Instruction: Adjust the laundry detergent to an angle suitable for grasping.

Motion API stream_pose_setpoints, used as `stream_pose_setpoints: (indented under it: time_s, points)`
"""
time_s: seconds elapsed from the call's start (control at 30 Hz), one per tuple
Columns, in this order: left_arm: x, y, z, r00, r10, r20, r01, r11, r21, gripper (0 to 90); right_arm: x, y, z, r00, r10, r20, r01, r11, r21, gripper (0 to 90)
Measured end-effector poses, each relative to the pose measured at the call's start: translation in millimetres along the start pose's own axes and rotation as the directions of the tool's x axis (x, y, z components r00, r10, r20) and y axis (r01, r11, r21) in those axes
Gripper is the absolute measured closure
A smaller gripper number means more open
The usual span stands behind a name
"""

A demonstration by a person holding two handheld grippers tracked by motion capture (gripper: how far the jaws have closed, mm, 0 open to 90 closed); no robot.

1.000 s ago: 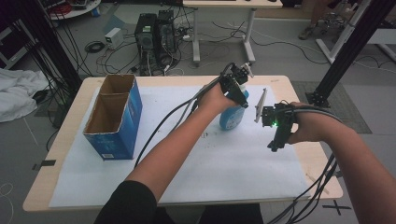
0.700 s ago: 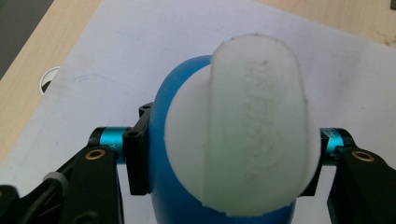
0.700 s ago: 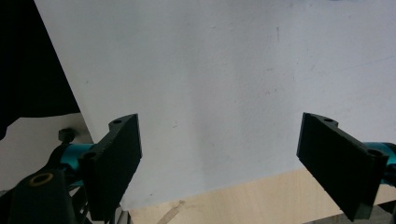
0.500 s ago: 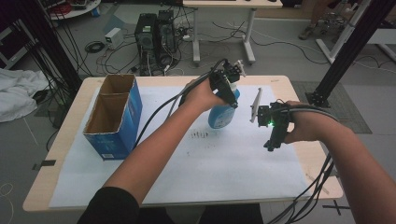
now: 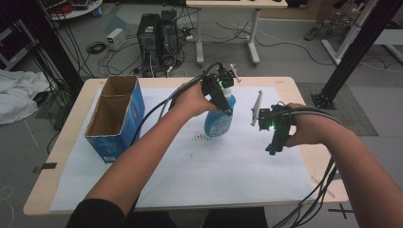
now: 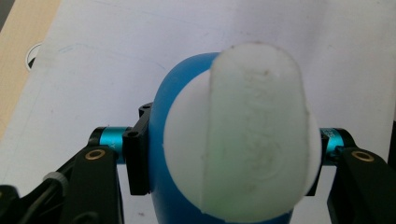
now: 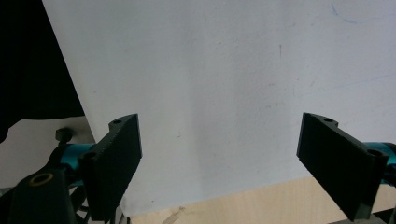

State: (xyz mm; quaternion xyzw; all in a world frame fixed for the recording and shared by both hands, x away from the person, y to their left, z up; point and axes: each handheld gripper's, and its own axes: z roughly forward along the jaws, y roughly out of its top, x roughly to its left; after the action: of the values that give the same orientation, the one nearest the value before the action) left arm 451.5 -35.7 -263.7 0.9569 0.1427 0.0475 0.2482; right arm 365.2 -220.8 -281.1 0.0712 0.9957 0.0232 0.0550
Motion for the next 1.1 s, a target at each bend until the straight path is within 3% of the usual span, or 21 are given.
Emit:
stream_pose_setpoints:
  time_s: [0.37, 0.53, 0.7, 0.9, 1.03, 1.07, 1.1]
  points:
    - [-1.3, -16.7, -8.2, 0.9956, 0.075, 0.057, -0.074, 0.9972, -0.014, 38.2, 2.9, 2.6, -1.0, 1.0, -0.006, 0.001, 0.006, 1.0, 0.003, 13.1]
    - [-0.4, -23.6, -13.5, 0.9893, 0.117, 0.087, -0.116, 0.9931, -0.021, 38.2, 3.1, 2.6, -1.4, 1.0, -0.007, 0.001, 0.007, 1.0, 0.001, 13.1]
    - [2.2, -30.0, -18.1, 0.9829, 0.129, 0.131, -0.124, 0.9911, -0.047, 38.1, 4.2, 3.0, -1.8, 1.0, -0.004, -0.002, 0.005, 1.0, 0.004, 13.1]
    - [2.7, -35.5, -25.3, 0.9696, 0.166, 0.18, -0.152, 0.9844, -0.089, 38.2, 4.3, 3.0, -2.5, 1.0, -0.003, -0.001, 0.003, 1.0, 0.005, 13.1]
    - [0.6, -38.5, -26.9, 0.9562, 0.212, 0.202, -0.198, 0.9764, -0.086, 38.2, 4.9, 2.9, -3.1, 1.0, -0.008, 0.001, 0.008, 1.0, 0.001, 13.1]
    - [0.6, -38.5, -26.9, 0.9562, 0.212, 0.202, -0.198, 0.9764, -0.086, 38.1, 4.9, 2.9, -3.1, 1.0, -0.008, 0.001, 0.008, 1.0, 0.001, 13.1]
    - [0.2, -41.5, -27.0, 0.9427, 0.243, 0.228, -0.23, 0.9696, -0.082, 38.2, 5.5, 2.1, -3.4, 1.0, -0.003, 0.003, 0.003, 1.0, 0.003, 13.1]
